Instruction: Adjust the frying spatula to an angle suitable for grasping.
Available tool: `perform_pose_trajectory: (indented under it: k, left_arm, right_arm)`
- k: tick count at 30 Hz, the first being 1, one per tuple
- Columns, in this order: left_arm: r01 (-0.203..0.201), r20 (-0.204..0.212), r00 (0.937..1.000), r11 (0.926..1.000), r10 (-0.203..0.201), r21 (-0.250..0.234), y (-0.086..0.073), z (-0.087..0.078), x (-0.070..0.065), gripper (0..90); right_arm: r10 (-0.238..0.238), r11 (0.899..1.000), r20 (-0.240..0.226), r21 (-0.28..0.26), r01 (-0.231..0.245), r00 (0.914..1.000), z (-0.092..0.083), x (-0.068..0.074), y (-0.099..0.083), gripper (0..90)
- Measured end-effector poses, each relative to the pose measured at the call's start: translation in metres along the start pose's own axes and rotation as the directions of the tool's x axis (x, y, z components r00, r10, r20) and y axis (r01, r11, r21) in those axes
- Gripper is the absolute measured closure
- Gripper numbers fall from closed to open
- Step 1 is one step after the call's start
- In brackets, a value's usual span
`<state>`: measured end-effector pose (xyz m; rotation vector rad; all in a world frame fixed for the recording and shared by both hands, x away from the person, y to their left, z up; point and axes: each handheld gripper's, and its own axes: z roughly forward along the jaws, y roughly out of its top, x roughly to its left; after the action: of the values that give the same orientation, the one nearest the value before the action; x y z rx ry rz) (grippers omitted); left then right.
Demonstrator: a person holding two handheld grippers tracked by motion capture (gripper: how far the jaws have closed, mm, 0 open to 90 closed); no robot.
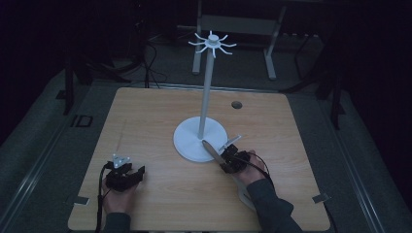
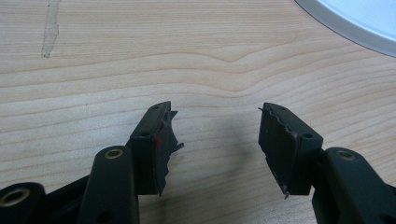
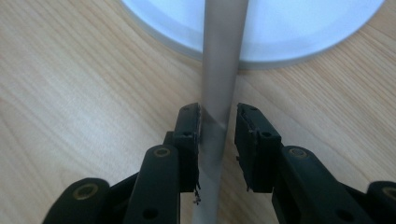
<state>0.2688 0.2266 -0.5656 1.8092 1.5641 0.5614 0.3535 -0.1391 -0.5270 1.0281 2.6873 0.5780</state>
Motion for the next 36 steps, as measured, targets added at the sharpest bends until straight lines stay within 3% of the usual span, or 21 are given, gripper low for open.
perform_pose_trajectory:
  k: [12,19,22,30,36]
  left_arm:
    - [-0.004,0.001,1.0000,1.0000,0.004,0.007,0.000,0.000,-0.001,45.0]
    - [-0.005,0.001,1.0000,1.0000,0.005,0.008,0.000,0.001,0.000,45.0]
    - [-0.003,0.000,1.0000,1.0000,0.003,0.005,0.000,0.000,0.000,45.0]
    - [0.005,0.001,1.0000,1.0000,-0.005,-0.001,0.000,0.001,0.000,45.0]
    - [0.004,0.001,1.0000,1.0000,-0.004,0.000,0.000,0.001,0.000,45.0]
  right_arm:
    - [0.010,0.997,-0.020,0.079,-0.009,0.9997,0.013,-0.003,0.011,72.9]
    - [0.007,0.996,-0.024,0.090,-0.005,0.9997,0.014,-0.003,0.013,74.0]
    - [0.016,0.996,-0.035,0.084,-0.013,0.9993,0.014,-0.003,0.012,74.6]
    - [-0.019,0.998,-0.014,0.055,0.020,0.9997,0.008,0.004,0.011,74.9]
    - [-0.003,1.000,-0.018,0.016,0.004,0.9998,0.002,0.002,0.007,74.9]
